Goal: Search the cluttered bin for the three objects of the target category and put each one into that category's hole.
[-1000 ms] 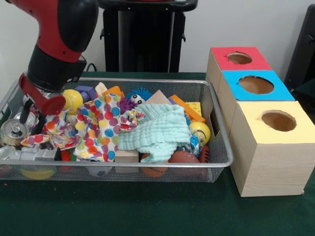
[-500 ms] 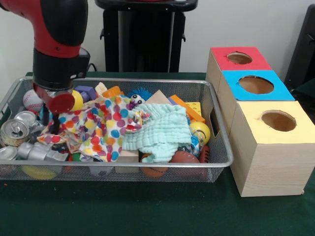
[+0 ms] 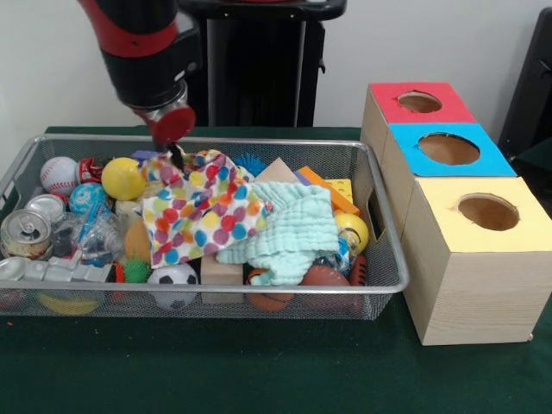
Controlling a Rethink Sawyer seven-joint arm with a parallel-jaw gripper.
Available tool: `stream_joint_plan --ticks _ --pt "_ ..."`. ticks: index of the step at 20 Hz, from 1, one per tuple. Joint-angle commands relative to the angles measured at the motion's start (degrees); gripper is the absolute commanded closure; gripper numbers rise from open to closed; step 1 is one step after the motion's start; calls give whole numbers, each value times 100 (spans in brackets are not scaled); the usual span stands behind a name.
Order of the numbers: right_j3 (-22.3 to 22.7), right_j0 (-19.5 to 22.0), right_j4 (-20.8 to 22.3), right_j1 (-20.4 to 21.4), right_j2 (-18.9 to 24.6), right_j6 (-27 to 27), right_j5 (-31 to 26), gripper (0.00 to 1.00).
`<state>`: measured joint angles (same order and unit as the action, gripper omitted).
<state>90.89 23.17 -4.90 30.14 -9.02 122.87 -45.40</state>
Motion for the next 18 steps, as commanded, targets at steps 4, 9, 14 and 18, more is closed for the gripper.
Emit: stream_joint_plan --ticks 4,9,14,18 --pt "460 -297 81 -133 499 462 662 0" --pt "452 -574 561 -223 195 500 1531 0" --pt "360 -1169 851 -242 -500 859 1781 0" --pt "531 -1300 475 382 -482 712 108 0"
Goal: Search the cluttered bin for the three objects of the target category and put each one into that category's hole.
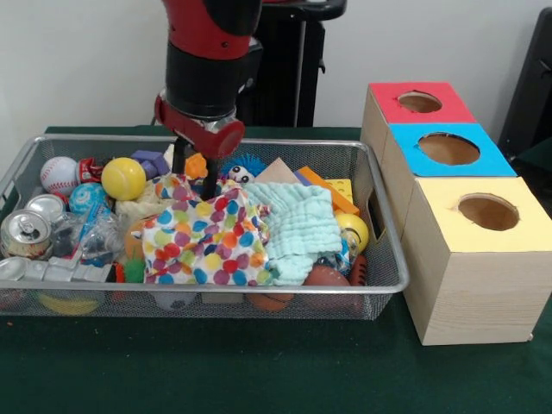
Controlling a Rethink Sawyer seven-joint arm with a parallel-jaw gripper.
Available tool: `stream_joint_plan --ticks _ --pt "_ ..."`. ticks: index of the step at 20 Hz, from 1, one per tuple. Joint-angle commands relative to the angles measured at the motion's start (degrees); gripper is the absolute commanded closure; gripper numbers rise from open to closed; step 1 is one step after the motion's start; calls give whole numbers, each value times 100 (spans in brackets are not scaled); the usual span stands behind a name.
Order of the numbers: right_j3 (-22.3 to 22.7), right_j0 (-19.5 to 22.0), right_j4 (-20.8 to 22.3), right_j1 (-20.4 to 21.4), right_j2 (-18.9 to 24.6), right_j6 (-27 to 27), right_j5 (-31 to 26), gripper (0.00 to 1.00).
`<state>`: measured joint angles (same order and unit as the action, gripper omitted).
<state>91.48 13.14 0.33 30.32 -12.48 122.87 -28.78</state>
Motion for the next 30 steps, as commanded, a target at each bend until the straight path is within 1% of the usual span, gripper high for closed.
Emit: stream_joint_plan --ticks 1,3,5,7,8,9,11,15,16,20,22,25,29,30 --pt "445 -322 -120 517 -157 718 -2083 0" --pt "315 -325 -205 791 -182 662 -3151 0" --pt "223 -298 -145 885 -166 521 -3473 0" --pt "51 -205 -101 877 -121 440 -3680 0" --pt "45 -189 -71 884 -104 419 -3663 0" --pt "78 -179 -40 900 -87 397 -3554 0" --pt "-120 -68 66 866 -58 305 -3524 0" --pt "-111 -52 192 915 -26 282 -3213 0" --pt "-166 -50 200 879 -15 298 -3213 0" --pt "-144 -75 293 909 -75 334 -3003 0" --pt "-218 -87 458 850 -136 306 -2740 0" --pt "-363 -107 798 590 -257 413 -1916 0" --pt "-415 -30 1020 297 -275 512 -1104 0" --pt "-458 1 1044 214 -266 516 -977 0"
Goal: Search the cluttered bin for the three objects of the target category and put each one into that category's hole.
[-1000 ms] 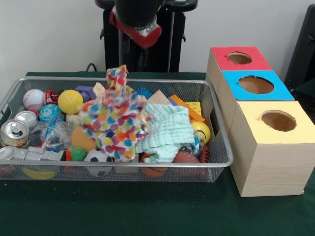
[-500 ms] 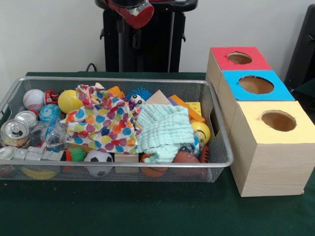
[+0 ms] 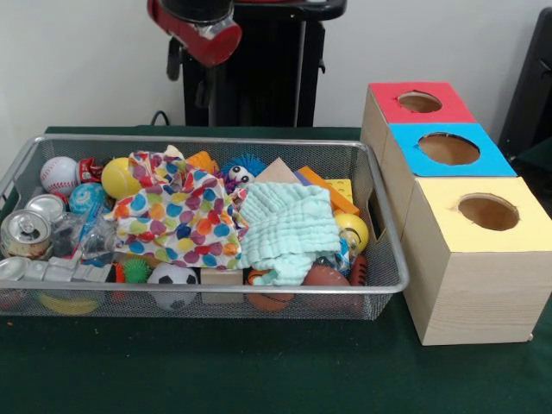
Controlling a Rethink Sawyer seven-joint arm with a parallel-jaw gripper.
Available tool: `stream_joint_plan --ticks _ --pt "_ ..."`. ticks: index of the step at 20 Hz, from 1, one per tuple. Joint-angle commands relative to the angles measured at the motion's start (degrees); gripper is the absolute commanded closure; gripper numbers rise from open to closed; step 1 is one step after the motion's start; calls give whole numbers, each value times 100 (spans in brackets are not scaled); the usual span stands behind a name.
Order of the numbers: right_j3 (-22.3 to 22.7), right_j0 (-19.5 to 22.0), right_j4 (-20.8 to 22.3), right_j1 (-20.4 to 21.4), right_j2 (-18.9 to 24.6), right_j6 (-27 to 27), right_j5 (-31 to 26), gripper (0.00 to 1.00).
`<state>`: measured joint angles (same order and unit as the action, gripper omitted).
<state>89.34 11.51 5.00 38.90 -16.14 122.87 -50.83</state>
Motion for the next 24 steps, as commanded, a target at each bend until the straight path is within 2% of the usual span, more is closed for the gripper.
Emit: stream_joint_plan --ticks 1,5,11,17,24 --pt "-291 173 643 -729 79 532 1473 0" --pt "-504 127 811 -1087 -115 723 2284 0" --pt "-648 266 723 -1468 -147 595 3007 0" --pt "-874 512 588 -1947 -11 485 3418 0" --pt "-997 850 559 -2332 352 285 3575 0"
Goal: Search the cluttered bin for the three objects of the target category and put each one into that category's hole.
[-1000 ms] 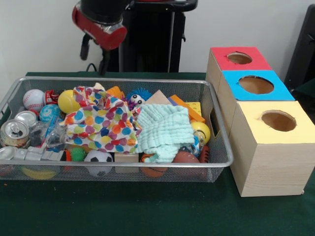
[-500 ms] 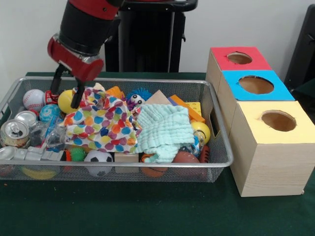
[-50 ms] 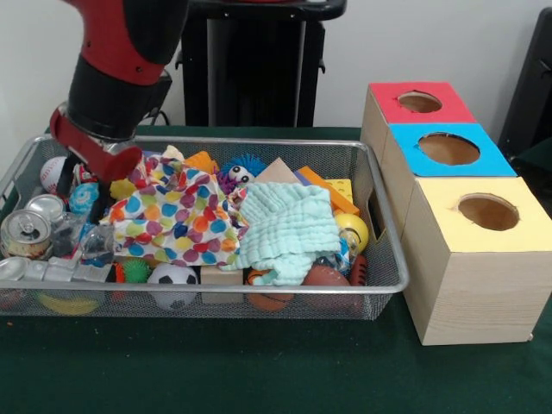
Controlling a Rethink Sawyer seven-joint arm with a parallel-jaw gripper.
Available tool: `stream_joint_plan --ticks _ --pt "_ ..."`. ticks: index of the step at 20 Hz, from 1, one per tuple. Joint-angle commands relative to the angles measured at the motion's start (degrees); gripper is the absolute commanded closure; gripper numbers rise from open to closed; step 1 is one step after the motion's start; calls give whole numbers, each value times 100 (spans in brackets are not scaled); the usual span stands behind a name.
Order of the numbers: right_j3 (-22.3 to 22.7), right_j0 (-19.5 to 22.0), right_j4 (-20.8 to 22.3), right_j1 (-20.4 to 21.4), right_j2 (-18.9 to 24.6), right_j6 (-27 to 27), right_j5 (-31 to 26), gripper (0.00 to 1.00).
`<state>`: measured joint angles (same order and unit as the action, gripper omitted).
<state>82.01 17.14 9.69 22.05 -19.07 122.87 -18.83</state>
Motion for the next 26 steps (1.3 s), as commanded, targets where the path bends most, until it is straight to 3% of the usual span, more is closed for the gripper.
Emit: stream_joint_plan --ticks 1,10,20,26 --pt "-291 323 113 -705 687 250 420 0" --pt "-452 772 140 -878 1263 -92 402 0" --pt "-401 1642 115 -1059 2408 -340 482 0" --pt "-23 1711 -279 -740 2484 -77 -745 0"
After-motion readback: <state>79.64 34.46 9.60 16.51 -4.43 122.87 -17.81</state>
